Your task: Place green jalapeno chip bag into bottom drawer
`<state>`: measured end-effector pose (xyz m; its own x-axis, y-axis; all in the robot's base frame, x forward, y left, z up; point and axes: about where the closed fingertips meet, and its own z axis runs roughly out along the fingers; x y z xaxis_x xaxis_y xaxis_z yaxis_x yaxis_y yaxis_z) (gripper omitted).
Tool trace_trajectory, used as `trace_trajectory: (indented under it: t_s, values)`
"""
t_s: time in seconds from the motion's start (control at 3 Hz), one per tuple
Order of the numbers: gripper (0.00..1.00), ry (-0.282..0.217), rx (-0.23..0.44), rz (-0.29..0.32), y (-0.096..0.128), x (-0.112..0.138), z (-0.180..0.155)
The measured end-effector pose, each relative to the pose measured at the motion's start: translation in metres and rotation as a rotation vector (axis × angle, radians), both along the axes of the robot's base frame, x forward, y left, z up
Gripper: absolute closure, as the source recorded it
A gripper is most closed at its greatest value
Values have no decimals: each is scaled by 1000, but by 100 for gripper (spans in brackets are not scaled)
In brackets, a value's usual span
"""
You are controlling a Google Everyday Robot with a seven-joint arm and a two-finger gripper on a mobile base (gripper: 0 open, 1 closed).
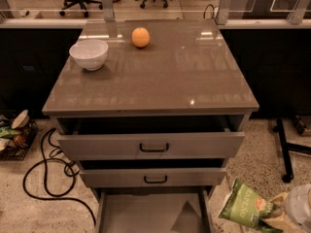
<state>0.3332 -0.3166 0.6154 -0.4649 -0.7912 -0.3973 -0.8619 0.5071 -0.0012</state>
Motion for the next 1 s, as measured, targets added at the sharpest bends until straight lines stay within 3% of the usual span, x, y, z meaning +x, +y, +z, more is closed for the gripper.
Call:
trace_trajectory:
  t_s: [0.33,0.67,1.0]
  values:
    - [100,46,4,45,26,-12,-36]
    - [100,44,-13,50,30,-9,-43]
    - [100,46,-80,73,44,7,-76]
